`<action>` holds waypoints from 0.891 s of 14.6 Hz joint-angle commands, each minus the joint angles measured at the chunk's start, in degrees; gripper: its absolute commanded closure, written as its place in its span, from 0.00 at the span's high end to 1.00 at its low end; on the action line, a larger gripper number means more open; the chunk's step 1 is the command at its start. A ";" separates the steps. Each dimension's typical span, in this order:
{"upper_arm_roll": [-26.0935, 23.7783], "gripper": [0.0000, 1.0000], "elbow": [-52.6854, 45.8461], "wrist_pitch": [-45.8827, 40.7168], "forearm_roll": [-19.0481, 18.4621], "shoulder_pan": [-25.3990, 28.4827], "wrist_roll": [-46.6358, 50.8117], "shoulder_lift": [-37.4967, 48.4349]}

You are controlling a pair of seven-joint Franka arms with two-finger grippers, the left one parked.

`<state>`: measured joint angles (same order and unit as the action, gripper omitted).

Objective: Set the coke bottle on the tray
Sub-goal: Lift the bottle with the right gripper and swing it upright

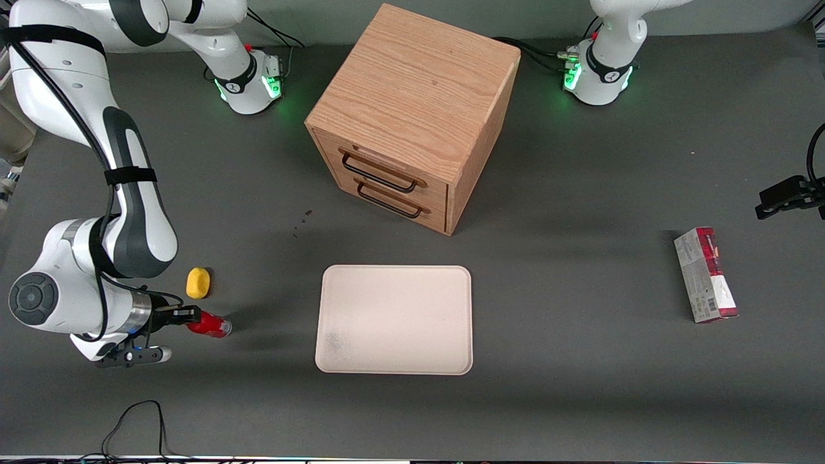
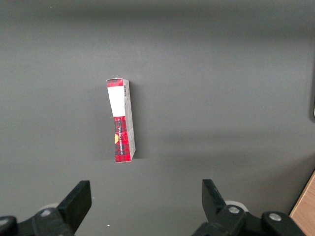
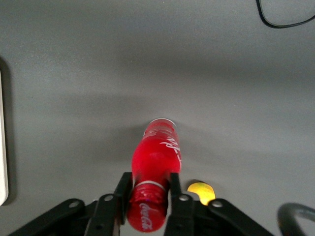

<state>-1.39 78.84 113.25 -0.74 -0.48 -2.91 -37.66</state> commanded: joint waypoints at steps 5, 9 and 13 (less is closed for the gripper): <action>0.16 0.00 0.09 -2.67 -0.67 -0.05 -0.43 3.55; 0.07 0.00 -10.69 -15.92 -0.76 -0.13 -0.43 4.17; -0.10 0.00 -22.74 -31.92 -0.76 0.04 -0.51 4.52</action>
<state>-1.29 62.76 88.05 -0.84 -0.57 -2.92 -32.67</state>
